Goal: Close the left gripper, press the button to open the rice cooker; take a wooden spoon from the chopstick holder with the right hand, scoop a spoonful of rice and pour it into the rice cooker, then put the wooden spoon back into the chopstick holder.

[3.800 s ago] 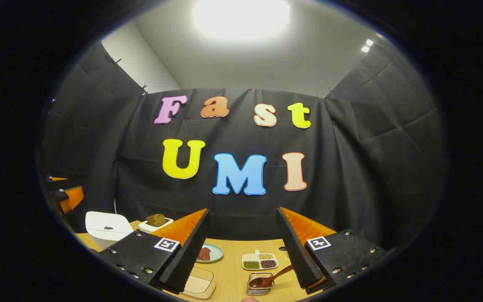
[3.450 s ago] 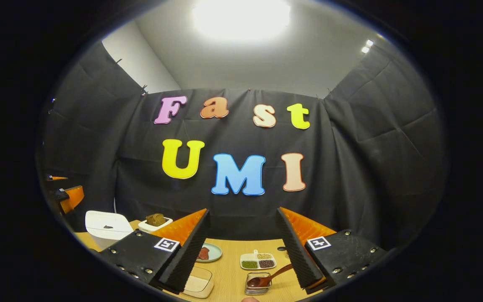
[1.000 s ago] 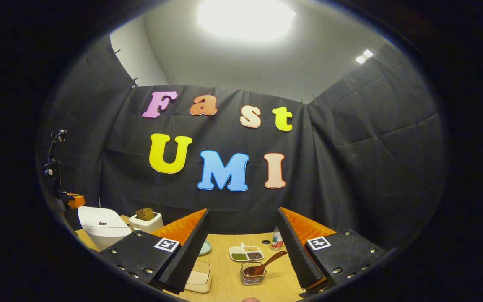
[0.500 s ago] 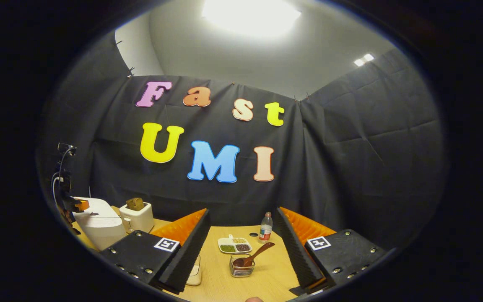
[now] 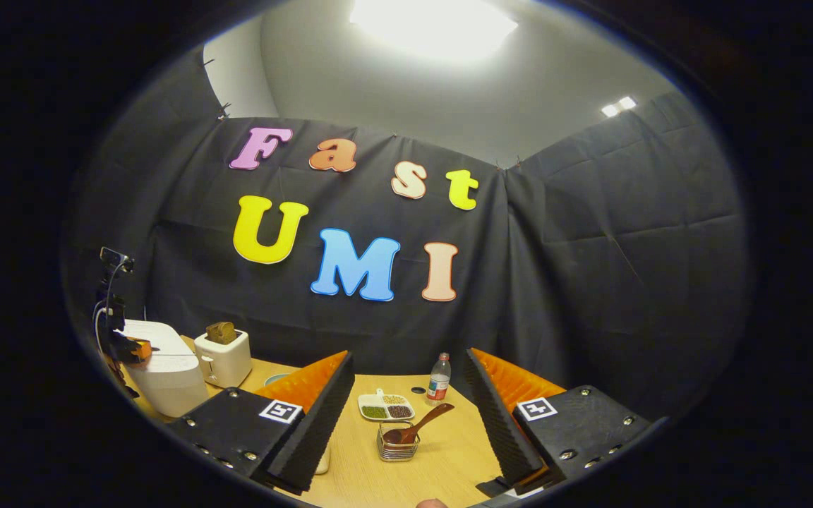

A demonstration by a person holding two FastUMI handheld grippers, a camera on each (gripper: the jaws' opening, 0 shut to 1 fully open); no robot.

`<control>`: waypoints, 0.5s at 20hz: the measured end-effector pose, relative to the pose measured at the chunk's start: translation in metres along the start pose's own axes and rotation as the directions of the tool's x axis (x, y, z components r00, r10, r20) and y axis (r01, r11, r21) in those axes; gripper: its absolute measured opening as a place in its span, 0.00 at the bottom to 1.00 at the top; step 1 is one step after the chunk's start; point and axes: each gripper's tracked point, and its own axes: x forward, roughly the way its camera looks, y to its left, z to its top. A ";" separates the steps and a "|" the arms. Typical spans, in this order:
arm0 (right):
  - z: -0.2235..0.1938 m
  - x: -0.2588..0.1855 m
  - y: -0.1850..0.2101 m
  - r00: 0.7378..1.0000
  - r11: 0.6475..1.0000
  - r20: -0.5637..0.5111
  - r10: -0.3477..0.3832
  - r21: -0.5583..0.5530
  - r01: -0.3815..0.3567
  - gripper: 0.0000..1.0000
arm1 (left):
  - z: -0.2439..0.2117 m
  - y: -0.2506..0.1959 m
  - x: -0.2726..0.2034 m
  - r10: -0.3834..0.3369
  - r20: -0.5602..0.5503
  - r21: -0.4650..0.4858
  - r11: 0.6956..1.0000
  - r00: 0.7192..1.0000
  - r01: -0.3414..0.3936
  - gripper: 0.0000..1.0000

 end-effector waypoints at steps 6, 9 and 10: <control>0.000 0.008 0.007 0.998 0.998 0.004 0.055 -0.005 -0.055 0.95 | 0.030 0.002 -0.007 0.022 0.054 0.005 1.000 0.998 -0.023 0.09; 0.001 0.016 0.008 0.996 0.995 0.004 0.090 0.031 -0.090 0.95 | 0.073 0.011 -0.021 0.078 0.146 0.033 0.996 0.986 -0.084 0.09; 0.003 0.019 0.007 0.995 0.994 0.014 0.099 0.039 -0.099 0.95 | 0.086 0.013 -0.024 0.096 0.171 0.034 0.994 0.981 -0.103 0.09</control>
